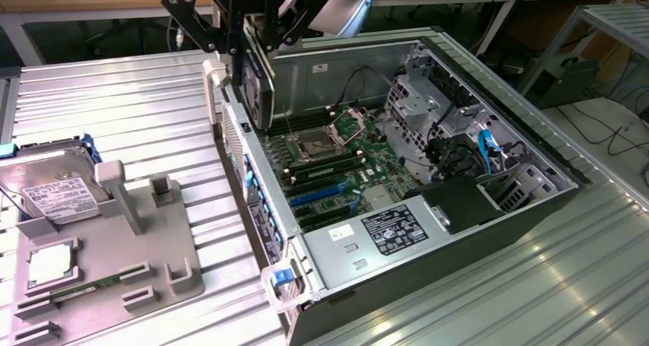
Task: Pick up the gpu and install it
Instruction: 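Pick up the gpu and move the gpu toward the slot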
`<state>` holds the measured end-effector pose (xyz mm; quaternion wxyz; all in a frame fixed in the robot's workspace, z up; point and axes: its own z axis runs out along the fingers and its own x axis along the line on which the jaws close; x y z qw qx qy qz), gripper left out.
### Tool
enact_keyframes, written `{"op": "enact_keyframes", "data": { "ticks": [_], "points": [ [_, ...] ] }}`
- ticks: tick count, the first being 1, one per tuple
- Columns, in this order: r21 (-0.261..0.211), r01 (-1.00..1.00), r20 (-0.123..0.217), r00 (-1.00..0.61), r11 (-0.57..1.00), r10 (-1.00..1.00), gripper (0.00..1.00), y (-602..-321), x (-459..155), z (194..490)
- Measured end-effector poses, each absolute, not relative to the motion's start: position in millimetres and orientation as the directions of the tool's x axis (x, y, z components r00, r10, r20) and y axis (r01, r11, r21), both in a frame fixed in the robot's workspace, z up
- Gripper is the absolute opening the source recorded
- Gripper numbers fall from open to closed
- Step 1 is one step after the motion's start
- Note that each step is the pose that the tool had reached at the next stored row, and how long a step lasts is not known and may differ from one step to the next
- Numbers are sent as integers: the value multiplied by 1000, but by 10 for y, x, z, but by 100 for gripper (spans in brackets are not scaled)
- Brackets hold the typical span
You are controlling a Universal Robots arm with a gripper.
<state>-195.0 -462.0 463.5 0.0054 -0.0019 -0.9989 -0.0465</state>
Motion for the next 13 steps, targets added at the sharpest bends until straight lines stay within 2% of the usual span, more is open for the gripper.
{"op": "enact_keyframes", "data": {
  "ticks": [13],
  "points": [
    [92,3,8,-1000,996,2,29,-4619,-1792,4608]
  ]
}}
